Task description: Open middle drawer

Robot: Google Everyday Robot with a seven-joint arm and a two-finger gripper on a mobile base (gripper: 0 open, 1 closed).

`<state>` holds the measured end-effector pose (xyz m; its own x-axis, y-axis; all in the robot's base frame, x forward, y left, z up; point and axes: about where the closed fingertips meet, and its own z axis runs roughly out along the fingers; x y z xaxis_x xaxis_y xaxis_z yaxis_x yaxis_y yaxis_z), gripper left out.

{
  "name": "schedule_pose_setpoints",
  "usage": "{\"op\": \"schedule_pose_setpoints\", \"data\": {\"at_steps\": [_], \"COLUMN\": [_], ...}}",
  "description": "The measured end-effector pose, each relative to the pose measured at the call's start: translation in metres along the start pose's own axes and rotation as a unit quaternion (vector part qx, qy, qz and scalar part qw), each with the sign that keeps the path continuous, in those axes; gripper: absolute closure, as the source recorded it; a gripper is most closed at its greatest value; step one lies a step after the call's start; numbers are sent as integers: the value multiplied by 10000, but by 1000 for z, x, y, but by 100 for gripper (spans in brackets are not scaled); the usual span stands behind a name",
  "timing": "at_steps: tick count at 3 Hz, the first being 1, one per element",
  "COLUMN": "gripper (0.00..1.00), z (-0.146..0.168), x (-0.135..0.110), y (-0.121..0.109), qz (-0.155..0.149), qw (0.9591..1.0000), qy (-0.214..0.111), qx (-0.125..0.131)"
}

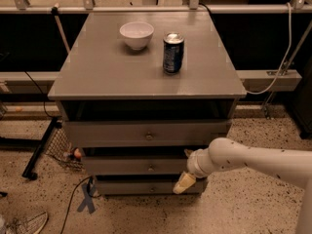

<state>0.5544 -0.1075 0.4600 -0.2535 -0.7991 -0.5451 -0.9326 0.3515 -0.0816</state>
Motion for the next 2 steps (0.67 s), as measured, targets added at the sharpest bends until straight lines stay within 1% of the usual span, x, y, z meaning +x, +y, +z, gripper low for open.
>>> {"op": "schedule_pose_setpoints", "data": {"at_steps": [1, 2], "gripper": [0, 0], "z": [12, 25], "x": [2, 6], "y": [-13, -26], "qz": [-58, -86], "qw": [9997, 9992], "qy": [-191, -350], "qx": [125, 187]}}
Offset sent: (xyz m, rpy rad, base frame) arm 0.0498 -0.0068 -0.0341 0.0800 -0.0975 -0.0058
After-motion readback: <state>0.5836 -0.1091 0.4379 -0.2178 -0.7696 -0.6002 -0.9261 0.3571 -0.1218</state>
